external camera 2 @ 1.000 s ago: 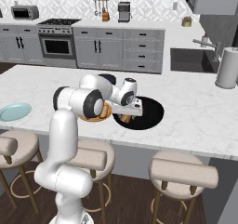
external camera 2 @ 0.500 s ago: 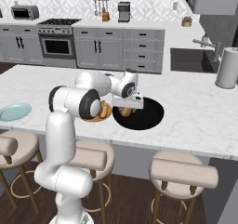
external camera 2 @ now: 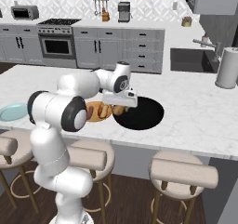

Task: Place one bun and one sausage from the bowl on each plate.

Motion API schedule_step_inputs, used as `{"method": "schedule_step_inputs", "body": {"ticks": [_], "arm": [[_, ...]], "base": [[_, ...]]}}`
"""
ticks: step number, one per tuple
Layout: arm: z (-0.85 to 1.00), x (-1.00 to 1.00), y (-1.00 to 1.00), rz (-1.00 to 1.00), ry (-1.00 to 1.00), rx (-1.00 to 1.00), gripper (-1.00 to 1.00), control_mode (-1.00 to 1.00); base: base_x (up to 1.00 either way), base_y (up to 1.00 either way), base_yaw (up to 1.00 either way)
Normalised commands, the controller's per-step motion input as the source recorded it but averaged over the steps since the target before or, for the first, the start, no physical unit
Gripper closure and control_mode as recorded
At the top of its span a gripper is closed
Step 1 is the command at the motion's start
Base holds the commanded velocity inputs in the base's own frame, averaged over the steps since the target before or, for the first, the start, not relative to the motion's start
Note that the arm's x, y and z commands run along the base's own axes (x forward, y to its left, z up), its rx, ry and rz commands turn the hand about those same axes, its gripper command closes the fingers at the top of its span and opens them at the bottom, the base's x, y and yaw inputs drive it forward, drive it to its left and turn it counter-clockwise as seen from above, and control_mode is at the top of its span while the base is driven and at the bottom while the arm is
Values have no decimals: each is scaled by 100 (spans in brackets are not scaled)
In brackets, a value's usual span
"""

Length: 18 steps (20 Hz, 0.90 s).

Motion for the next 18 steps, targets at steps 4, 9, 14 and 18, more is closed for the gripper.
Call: {"method": "schedule_step_inputs", "body": {"ticks": [4,9,14,18], "arm": [[19,-46,96,0,-2,-4,100,-100],[32,-25,21,-2,1,0,100,-100],[19,-13,11,-1,2,0,100,-100],[2,0,1,0,0,0,100,100]], "base": [[0,0,0],[0,0,0],[0,0,0],[-20,19,0]]}}
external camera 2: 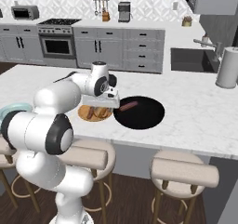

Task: Place one bun and one sausage from the bowl on each plate.

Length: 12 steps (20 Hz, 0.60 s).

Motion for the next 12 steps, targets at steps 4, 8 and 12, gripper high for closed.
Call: {"method": "schedule_step_inputs", "body": {"ticks": [4,8,12], "arm": [[0,0,0,0,0,0,100,100],[0,0,0,0,0,0,100,100],[0,0,0,0,0,0,100,100]], "base": [[-59,99,0],[-5,100,0],[1,100,0]]}}
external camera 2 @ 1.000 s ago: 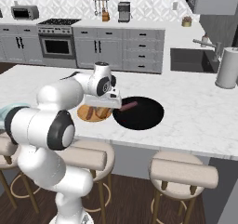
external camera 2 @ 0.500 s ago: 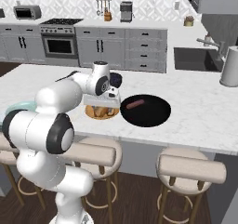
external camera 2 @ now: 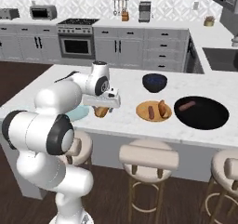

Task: Place one bun and one sausage from the bowl on each plate.

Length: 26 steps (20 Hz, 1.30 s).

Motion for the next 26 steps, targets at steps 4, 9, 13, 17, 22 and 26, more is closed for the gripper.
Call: {"method": "schedule_step_inputs", "body": {"ticks": [4,9,13,17,22,26], "arm": [[0,0,0,0,0,0,100,100],[0,0,0,0,0,0,100,100],[0,0,0,0,0,0,100,100],[0,0,0,0,0,0,100,100],[-11,23,0,0,0,0,100,-100],[-81,69,19,-1,4,0,100,-100]], "base": [[22,97,0],[22,53,0],[41,14,0],[57,0,0],[32,0,0],[0,0,0]]}}
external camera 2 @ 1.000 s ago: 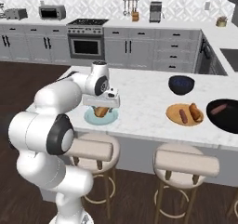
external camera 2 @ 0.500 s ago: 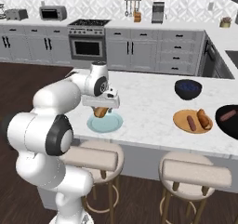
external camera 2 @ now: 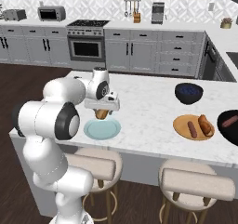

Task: Place one bun and one sausage from the bowl on each plate.

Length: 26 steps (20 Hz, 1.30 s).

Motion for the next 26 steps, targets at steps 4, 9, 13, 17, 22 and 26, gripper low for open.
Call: {"method": "schedule_step_inputs", "body": {"ticks": [4,9,13,17,22,26], "arm": [[-88,49,-15,0,7,1,100,-100],[-51,28,-13,0,4,0,100,-100],[-4,-7,-7,0,0,0,100,-100],[-9,-48,-5,0,-1,0,100,-100],[-11,-44,-1,0,-1,0,100,-100],[-24,-12,-1,0,0,0,100,-100]], "base": [[0,0,0],[0,0,0],[0,0,0],[0,0,0],[0,0,0],[0,0,0]]}}
